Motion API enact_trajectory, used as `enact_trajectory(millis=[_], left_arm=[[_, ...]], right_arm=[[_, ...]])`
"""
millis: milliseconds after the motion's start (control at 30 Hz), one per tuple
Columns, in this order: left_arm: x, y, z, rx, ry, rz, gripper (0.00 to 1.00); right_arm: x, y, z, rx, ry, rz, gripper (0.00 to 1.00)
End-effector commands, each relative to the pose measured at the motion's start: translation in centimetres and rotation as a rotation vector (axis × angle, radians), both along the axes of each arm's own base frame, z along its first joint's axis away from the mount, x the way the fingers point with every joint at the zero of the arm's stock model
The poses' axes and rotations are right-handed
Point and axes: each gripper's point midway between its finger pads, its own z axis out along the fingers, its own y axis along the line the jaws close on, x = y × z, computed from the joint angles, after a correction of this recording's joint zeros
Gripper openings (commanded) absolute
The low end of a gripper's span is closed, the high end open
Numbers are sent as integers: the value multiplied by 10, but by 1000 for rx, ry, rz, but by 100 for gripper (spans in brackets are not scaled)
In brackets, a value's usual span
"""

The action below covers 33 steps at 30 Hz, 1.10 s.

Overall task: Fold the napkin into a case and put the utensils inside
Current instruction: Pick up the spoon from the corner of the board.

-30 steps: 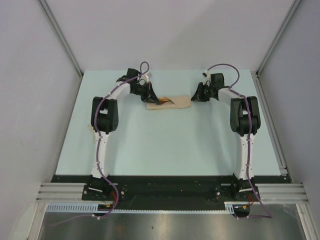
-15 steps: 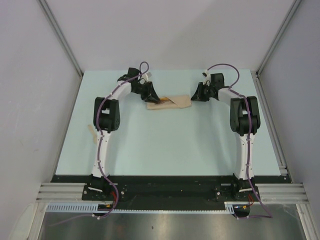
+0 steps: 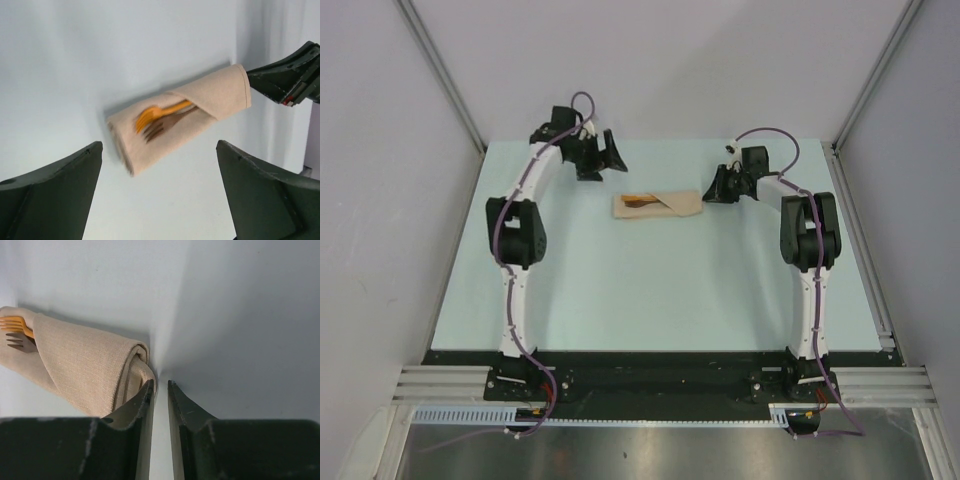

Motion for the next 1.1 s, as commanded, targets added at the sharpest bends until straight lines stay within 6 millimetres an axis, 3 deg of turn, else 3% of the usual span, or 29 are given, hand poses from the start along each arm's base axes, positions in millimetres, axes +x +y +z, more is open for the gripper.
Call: enact_trajectory(millis=[0,33,67,100,133,167,200,233,267,333,467,600,633,733,767,867,1067], left_arm=[[-23,50,99,172,-184,146,100],[-29,76,99,285,-179,250,99],[-55,95,98,346,-145,339,100],[-66,111,101,389,-157,415,100],[-77,143,97,509,-160,548,100],[-104,158,62,545,-67,613,100],[-124,171,82,539,-103,693,100],[-139,182,75,555,-76,745,100],[-162,203,55,596,-19,827,100],[-184,222,57,613,-21,891,100],[-222,270,22,719,86,916,100],[-231,275,-16,763,173,859,98],[-237,276,-34,793,217,837,96],[-239,291,-55,839,251,842,87],[-239,290,-65,829,273,834,79],[-225,280,-88,761,266,796,74],[-235,279,-117,772,365,808,68]], right_arm=[[0,-15,31,-33,-15,-69,23],[-2,-17,36,-31,-13,-89,23],[-3,-22,44,-56,-21,-122,24],[-8,-26,43,-77,-7,-144,25],[-11,-26,44,-91,1,-153,26],[-16,-28,49,-102,8,-162,27],[-22,-26,48,-103,20,-161,28],[-24,-25,49,-104,19,-161,29],[-27,-25,50,-111,21,-156,32],[-33,-19,56,-112,9,-131,33],[-39,-5,73,-36,-20,-51,36],[-37,0,85,17,-42,-32,35],[-37,-1,87,31,-46,-26,34],[-39,-3,89,51,-43,-20,34],[-41,-6,86,57,-35,-25,33],[-41,-12,94,76,-49,-33,32],[-42,-21,105,79,-80,-52,31]])
